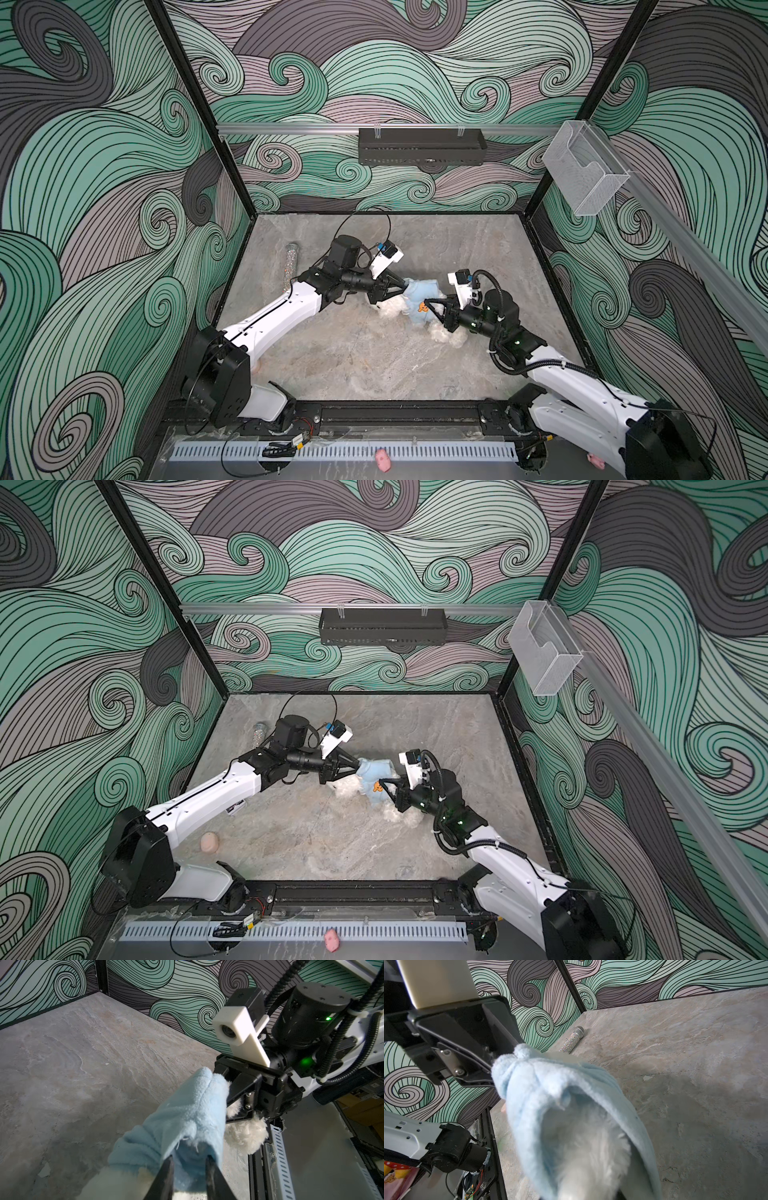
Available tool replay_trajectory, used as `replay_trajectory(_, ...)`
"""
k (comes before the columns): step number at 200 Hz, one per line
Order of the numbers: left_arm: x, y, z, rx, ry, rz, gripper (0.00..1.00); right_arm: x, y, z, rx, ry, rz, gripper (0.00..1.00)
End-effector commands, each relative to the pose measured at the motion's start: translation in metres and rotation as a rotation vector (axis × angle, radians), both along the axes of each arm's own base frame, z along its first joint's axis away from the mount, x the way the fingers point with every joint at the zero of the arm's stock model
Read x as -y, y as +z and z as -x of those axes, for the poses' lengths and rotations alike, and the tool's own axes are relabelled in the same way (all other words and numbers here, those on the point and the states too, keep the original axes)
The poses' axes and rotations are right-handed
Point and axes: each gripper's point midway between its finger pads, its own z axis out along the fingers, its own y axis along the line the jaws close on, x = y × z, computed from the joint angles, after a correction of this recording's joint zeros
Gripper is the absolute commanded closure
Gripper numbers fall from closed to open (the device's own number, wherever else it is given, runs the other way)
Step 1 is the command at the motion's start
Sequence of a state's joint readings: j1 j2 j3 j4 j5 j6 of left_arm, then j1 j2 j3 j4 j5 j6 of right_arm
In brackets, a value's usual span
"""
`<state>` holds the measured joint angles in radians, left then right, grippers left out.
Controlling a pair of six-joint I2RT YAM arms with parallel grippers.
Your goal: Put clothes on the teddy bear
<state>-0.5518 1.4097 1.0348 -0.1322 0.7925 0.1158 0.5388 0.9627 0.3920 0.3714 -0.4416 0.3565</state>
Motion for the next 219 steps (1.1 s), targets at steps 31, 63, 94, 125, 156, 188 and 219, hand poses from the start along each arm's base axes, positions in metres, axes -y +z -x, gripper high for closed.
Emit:
replay_trajectory(31, -0.002, 0.006, 0.001, 0.026, -0.021, -0.029, 0.79, -0.008, 0.025, 0.005, 0.105, 0.075, -0.011, 1.0)
replay_trajectory(63, 0.011, -0.003, 0.013, -0.002, -0.112, -0.027, 0.8, -0.01, 0.028, 0.004, 0.107, 0.083, -0.014, 1.0)
replay_trajectory(94, 0.021, -0.011, 0.023, -0.02, -0.175, -0.059, 0.75, -0.011, 0.034, 0.003, 0.117, 0.081, -0.028, 1.0)
replay_trajectory(125, 0.031, -0.014, 0.022, -0.03, -0.183, -0.058, 0.67, -0.014, 0.041, 0.002, 0.126, 0.092, -0.046, 1.0)
replay_trajectory(156, 0.049, -0.019, 0.036, -0.064, -0.26, -0.042, 0.63, -0.019, 0.045, -0.003, 0.131, 0.091, -0.067, 1.0)
replay_trajectory(188, 0.054, -0.037, 0.06, -0.123, -0.369, -0.082, 0.59, -0.02, 0.053, -0.014, 0.137, 0.059, -0.055, 1.0)
replay_trajectory(219, 0.052, -0.04, 0.068, -0.138, -0.403, -0.088, 0.54, -0.017, 0.057, -0.02, 0.146, 0.047, -0.049, 1.0)
